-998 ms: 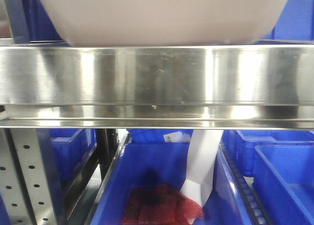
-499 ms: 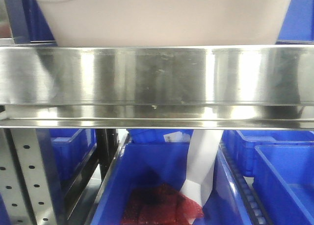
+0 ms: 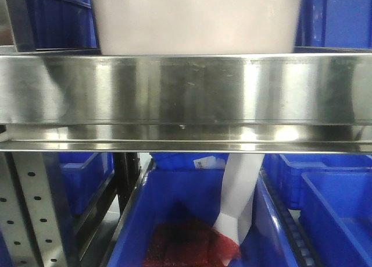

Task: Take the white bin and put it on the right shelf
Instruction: 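Push the bin forward onto the upper roller shelf with both grippers, then open both grippers and release the bin on the shelf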

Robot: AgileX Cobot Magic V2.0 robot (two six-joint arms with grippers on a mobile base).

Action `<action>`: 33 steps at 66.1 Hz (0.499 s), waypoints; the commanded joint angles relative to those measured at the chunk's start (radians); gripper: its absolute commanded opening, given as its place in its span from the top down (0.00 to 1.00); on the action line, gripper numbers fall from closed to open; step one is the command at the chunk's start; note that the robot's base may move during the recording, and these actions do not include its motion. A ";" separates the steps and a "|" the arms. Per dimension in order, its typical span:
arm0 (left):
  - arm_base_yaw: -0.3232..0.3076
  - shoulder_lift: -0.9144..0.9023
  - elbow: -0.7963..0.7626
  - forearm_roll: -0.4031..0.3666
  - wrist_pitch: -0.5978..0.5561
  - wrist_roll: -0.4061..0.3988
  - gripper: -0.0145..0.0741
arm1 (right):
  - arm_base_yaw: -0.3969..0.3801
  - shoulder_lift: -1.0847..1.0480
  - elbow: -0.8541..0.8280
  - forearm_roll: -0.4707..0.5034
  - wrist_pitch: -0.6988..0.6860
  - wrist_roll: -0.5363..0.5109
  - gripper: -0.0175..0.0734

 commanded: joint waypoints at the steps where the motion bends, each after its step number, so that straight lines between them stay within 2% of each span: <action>1: 0.002 -0.033 -0.033 -0.065 0.000 0.007 0.23 | -0.008 -0.027 -0.037 0.057 -0.011 -0.001 0.14; 9: 0.002 -0.033 -0.033 -0.065 0.003 0.007 0.25 | -0.008 -0.027 -0.037 0.057 -0.010 -0.001 0.14; 14: 0.002 -0.033 -0.033 -0.065 0.003 0.007 0.38 | -0.008 -0.027 -0.037 0.057 -0.009 -0.001 0.19; 18: 0.002 -0.033 -0.033 -0.065 0.012 0.007 0.54 | -0.008 -0.027 -0.037 0.057 -0.002 -0.001 0.31; 26: 0.002 -0.033 -0.033 -0.065 0.019 0.007 0.91 | -0.008 -0.027 -0.037 0.057 0.008 -0.002 0.76; 27: 0.002 -0.033 -0.033 -0.065 0.019 0.007 0.94 | -0.008 -0.027 -0.037 0.057 0.007 -0.002 0.79; 29: 0.002 -0.033 -0.033 -0.065 0.012 0.007 0.99 | -0.008 -0.027 -0.037 0.057 0.000 -0.002 0.78; 33: 0.002 -0.033 -0.033 -0.078 -0.022 0.007 0.97 | -0.008 -0.027 -0.037 0.057 -0.018 -0.002 0.76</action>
